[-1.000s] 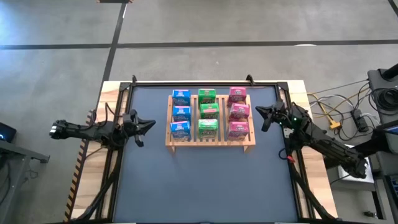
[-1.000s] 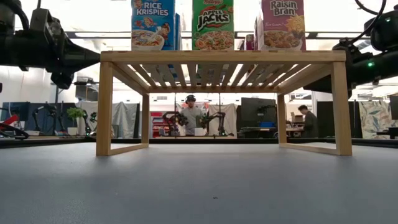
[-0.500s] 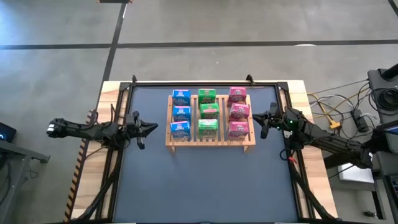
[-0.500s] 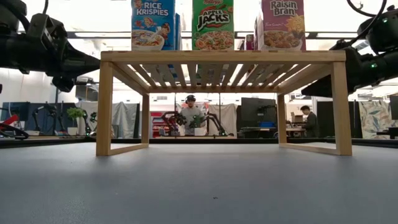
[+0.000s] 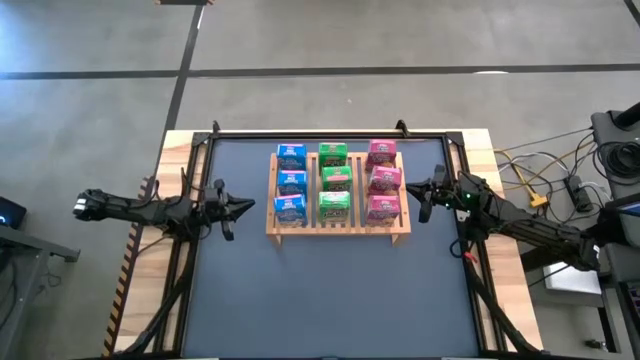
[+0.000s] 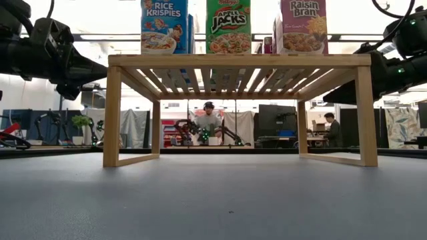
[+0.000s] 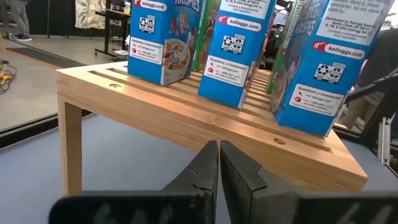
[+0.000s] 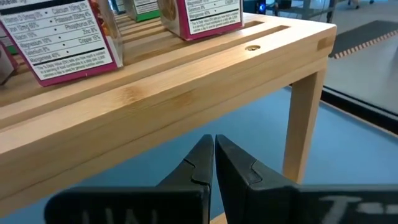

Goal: Stack cereal on shelf
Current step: Return to Home Position

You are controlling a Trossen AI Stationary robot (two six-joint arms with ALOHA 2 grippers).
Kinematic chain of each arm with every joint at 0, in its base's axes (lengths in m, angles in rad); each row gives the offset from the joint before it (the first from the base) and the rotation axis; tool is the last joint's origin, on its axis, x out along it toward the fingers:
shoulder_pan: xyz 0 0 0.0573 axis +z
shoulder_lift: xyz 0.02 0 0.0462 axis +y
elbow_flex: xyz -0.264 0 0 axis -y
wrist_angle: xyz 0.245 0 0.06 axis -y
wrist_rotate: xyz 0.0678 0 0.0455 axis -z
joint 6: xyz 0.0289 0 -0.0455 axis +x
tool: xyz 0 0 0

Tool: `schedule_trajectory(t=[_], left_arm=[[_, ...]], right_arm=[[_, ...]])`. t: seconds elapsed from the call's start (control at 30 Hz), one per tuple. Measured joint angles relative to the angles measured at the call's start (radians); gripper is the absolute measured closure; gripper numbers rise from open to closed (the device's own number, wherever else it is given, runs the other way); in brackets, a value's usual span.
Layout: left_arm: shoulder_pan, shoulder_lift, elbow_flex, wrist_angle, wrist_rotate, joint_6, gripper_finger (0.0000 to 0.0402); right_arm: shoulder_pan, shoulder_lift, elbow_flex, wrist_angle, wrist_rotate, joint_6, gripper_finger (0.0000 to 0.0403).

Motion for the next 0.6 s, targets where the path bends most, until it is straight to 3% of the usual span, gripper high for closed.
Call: schedule_trajectory(t=[0.6], left_arm=[[0.000, 0.001, 0.000, 0.001, 0.000, 0.000, 0.0401]], right_arm=[[0.000, -0.001, 0.003, 0.024, -0.002, -0.045, 0.0394]])
